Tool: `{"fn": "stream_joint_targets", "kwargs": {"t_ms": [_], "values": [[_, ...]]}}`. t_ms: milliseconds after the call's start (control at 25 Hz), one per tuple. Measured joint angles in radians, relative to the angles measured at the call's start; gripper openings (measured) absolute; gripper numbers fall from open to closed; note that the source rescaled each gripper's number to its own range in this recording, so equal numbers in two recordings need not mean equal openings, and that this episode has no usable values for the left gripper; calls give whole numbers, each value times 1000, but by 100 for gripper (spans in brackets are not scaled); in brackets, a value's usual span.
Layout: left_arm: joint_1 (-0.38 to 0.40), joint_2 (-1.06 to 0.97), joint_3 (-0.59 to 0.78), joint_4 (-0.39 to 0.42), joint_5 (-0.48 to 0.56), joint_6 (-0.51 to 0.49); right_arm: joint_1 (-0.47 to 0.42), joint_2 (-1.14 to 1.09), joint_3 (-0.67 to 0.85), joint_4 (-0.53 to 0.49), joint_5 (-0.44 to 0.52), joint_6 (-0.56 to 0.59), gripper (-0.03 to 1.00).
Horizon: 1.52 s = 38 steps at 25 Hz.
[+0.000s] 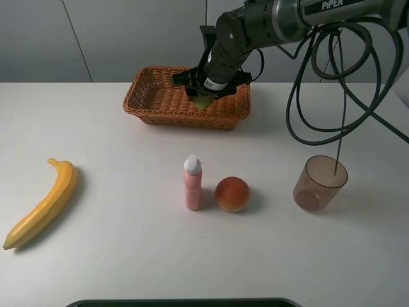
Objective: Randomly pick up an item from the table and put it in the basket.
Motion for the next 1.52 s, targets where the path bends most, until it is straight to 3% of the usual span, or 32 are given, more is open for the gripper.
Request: {"fn": "stream_joint_targets", "kwargs": {"t_ms": [320,360,440,480,520,600,840,1120,1280,1520], "values": [[0,0,0,0,0,0,0,0,0,0,2,0,1],[0,0,0,0,0,0,0,0,0,0,2,0,10],[0,0,0,0,0,0,0,0,0,0,2,0,72],[0,0,0,0,0,0,0,0,0,0,0,0,88],[0,0,0,0,0,0,0,0,0,0,0,-4,95],[0,0,0,0,0,0,0,0,0,0,0,-6,99],[0,0,0,0,0,0,0,-21,0,-18,31,-25,99],[0,0,0,0,0,0,-13,-239,0,-56,174,-167,99],[0,0,0,0,0,0,-60,-448,0,-107,314,-253,99],[0,0,0,0,0,0,-160,-779,0,-189,623,-403,99]]}}
